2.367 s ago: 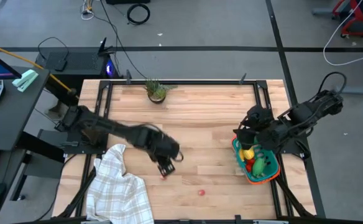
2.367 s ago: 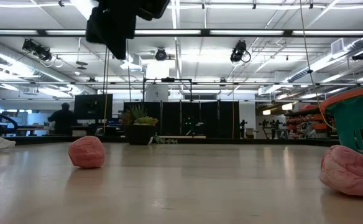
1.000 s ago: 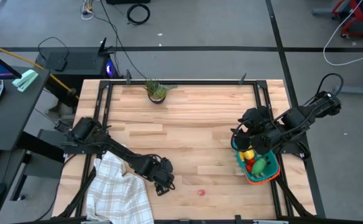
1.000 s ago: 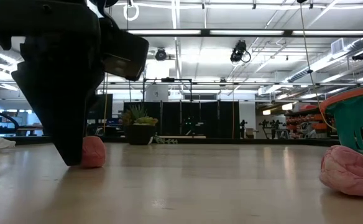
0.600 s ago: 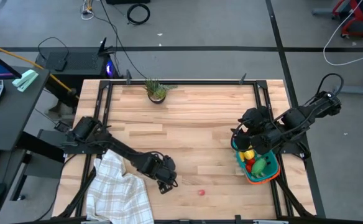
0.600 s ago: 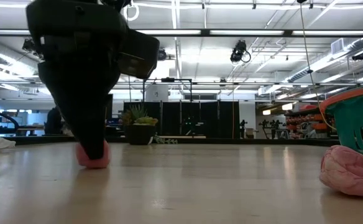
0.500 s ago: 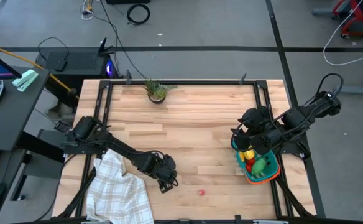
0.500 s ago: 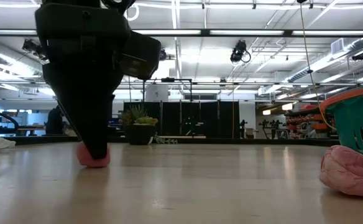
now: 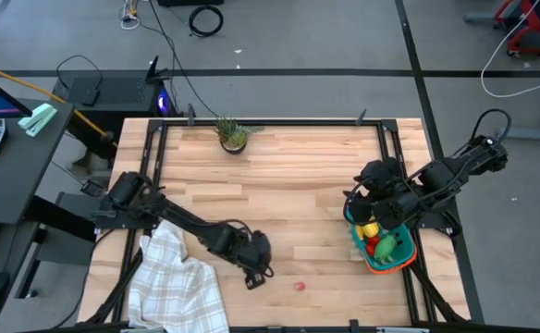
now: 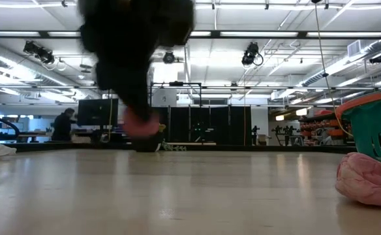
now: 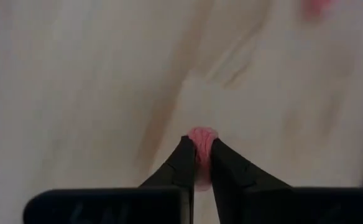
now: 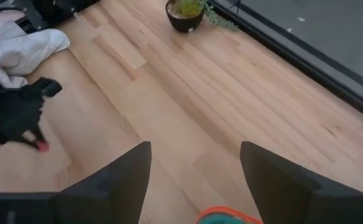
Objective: Pick and placing Produce into tupperware
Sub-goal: Put the left pink peach into the blue basket
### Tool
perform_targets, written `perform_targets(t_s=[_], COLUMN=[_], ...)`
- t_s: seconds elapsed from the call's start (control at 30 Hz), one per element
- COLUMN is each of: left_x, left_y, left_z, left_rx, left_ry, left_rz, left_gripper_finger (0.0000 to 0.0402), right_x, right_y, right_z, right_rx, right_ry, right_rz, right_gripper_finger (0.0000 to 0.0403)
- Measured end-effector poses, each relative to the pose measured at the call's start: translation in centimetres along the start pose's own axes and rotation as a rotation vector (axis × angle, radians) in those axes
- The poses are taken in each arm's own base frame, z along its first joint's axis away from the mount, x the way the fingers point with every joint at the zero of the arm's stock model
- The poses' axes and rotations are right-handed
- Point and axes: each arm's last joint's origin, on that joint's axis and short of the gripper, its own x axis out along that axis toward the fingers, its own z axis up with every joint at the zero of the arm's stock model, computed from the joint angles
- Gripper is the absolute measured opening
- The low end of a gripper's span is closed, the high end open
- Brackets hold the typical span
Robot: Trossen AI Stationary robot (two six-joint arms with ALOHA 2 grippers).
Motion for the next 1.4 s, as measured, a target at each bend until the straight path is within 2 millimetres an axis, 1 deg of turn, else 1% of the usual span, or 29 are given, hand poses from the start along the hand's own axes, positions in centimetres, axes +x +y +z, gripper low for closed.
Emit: perform_targets(t_s=[0.1, 0.17, 0.33, 0.4, 0.5, 0.57, 0.67, 0.73, 0.8, 0.93, 1.07, 1.13, 1.2, 1.27, 1.33, 1.4], left_x=[-1.9, -3.4, -7.4, -8.8, -10.0, -9.9, -8.9, -8.0, -6.4, -3.1, -1.0, 0.7, 2.8, 4.7, 5.7, 6.2], left_y=[-1.1, -1.4, -1.3, -1.0, -0.5, -0.1, 0.5, 0.4, 0.1, -0.7, -1.3, -1.3, -1.0, -0.5, -0.3, -0.2], left_z=[2.7, 4.9, 10.5, 12.7, 15.5, 17.1, 19.0, 20.2, 21.5, 23.7, 25.6, 25.9, 25.4, 24.7, 24.4, 24.1], left_rx=[0.046, 0.080, 0.122, 0.145, 0.163, 0.163, 0.161, 0.170, 0.204, 0.232, 0.260, 0.279, 0.276, 0.244, 0.235, 0.236], left_ry=[-0.119, -0.229, -0.544, -0.671, -0.836, -0.917, -0.961, -0.998, -1.026, -1.037, -1.070, -1.057, -1.028, -0.954, -0.924, -0.912], left_rz=[-0.025, -0.003, 0.061, 0.050, 0.030, 0.026, 0.015, -0.022, -0.067, -0.098, -0.179, -0.209, -0.228, -0.222, -0.216, -0.212], left_gripper_finger=[0.0032, 0.0032, 0.0032, 0.0032, 0.0032, 0.0032, 0.0032, 0.0032, 0.0032, 0.0032, 0.0032, 0.0033, 0.0033, 0.0033, 0.0032, 0.0034], right_x=[-0.1, -0.4, -1.7, -2.5, -4.2, -5.4, -7.2, -8.3, -9.2, -9.9, -9.8, -9.6, -9.5, -9.4, -9.4, -9.4], right_y=[-0.1, -0.2, -0.5, -0.7, -1.3, -1.8, -2.6, -3.2, -3.8, -4.3, -4.3, -4.2, -4.2, -4.1, -4.2, -4.3], right_z=[0.2, 0.7, 2.2, 3.0, 4.4, 5.4, 6.8, 7.6, 8.1, 8.6, 8.5, 8.4, 8.3, 8.2, 8.1, 8.1], right_rx=[0.005, 0.021, 0.070, 0.070, 0.065, 0.069, 0.078, 0.080, 0.081, 0.061, 0.039, 0.014, -0.004, -0.006, -0.012, -0.022], right_ry=[-0.034, -0.091, -0.262, -0.322, -0.401, -0.449, -0.505, -0.524, -0.535, -0.546, -0.539, -0.528, -0.519, -0.511, -0.506, -0.503], right_rz=[-0.010, -0.023, -0.053, -0.062, -0.066, -0.068, -0.062, -0.050, -0.037, -0.032, -0.041, -0.053, -0.059, -0.059, -0.062, -0.067], right_gripper_finger=[0.0256, 0.0256, 0.0256, 0.0256, 0.0256, 0.0256, 0.0256, 0.0256, 0.0256, 0.0256, 0.0256, 0.0256, 0.0256, 0.0256, 0.0256, 0.0256])
